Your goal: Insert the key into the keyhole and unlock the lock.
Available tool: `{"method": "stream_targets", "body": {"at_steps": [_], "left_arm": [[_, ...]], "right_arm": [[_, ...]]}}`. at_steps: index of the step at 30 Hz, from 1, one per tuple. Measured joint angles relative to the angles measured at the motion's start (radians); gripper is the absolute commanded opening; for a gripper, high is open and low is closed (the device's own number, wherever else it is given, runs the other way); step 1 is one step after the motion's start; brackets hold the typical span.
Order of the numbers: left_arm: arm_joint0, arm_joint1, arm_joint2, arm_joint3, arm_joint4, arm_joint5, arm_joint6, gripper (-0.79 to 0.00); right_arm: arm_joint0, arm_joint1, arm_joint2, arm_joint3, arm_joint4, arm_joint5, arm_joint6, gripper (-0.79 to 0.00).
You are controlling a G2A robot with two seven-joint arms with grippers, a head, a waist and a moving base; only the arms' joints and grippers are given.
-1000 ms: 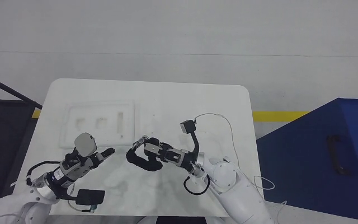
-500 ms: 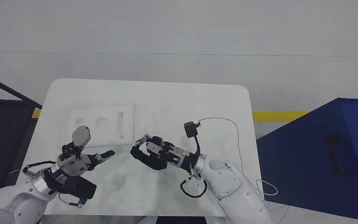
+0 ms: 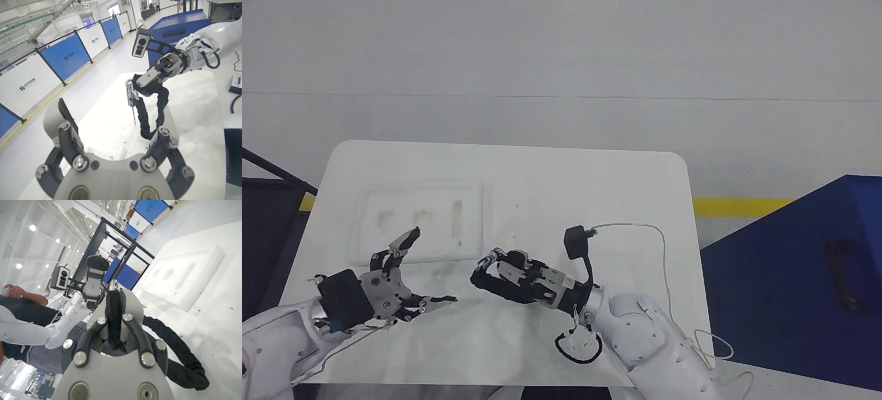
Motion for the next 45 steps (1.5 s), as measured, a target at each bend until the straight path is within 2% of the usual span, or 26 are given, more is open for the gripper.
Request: {"method": "stream_targets", "body": {"at_steps": [4, 7, 8, 9, 10, 17, 20, 32, 42, 45], "left_arm": [[-0.007, 0.002, 0.04, 0.008, -0.114, -0.12, -0.124, 0.0], [-0.018, 0.002, 0.066, -0.004, -0.174, -0.149, -0.227, -0.025], [-0.022, 0.002, 0.074, -0.007, -0.188, -0.149, -0.256, -0.132], [-0.027, 0.001, 0.08, -0.012, -0.201, -0.143, -0.284, -0.286], [-0.033, 0.001, 0.088, -0.018, -0.214, -0.132, -0.319, -0.354], [-0.057, 0.0, 0.135, -0.044, -0.244, -0.119, -0.445, -0.563], [-0.065, 0.0, 0.144, -0.042, -0.249, -0.116, -0.46, -0.776], [-0.069, -0.003, 0.145, -0.049, -0.266, -0.114, -0.455, -0.785], [-0.041, -0.003, 0.102, -0.066, -0.268, -0.15, -0.381, -0.785], [-0.034, -0.004, 0.105, -0.039, -0.268, -0.137, -0.409, -0.785]], "right_arm": [[-0.012, 0.001, -0.005, -0.02, -0.065, 0.011, -0.04, -0.785], [-0.019, 0.001, -0.013, -0.031, -0.119, 0.019, -0.071, -0.785], [-0.02, 0.001, -0.016, -0.032, -0.129, 0.021, -0.076, -0.785], [-0.021, 0.001, -0.018, -0.032, -0.135, 0.022, -0.08, -0.785], [-0.021, 0.001, -0.021, -0.031, -0.141, 0.024, -0.083, -0.785], [-0.014, 0.0, -0.034, -0.015, -0.15, 0.028, -0.088, -0.785], [-0.012, 0.001, -0.035, -0.01, -0.149, 0.03, -0.085, -0.785], [-0.012, 0.007, -0.01, -0.009, -0.146, 0.052, -0.082, -0.785], [-0.017, 0.015, 0.025, -0.013, -0.202, 0.121, -0.1, -0.785], [-0.022, 0.018, 0.046, -0.013, -0.208, 0.152, -0.109, -0.785]]}}
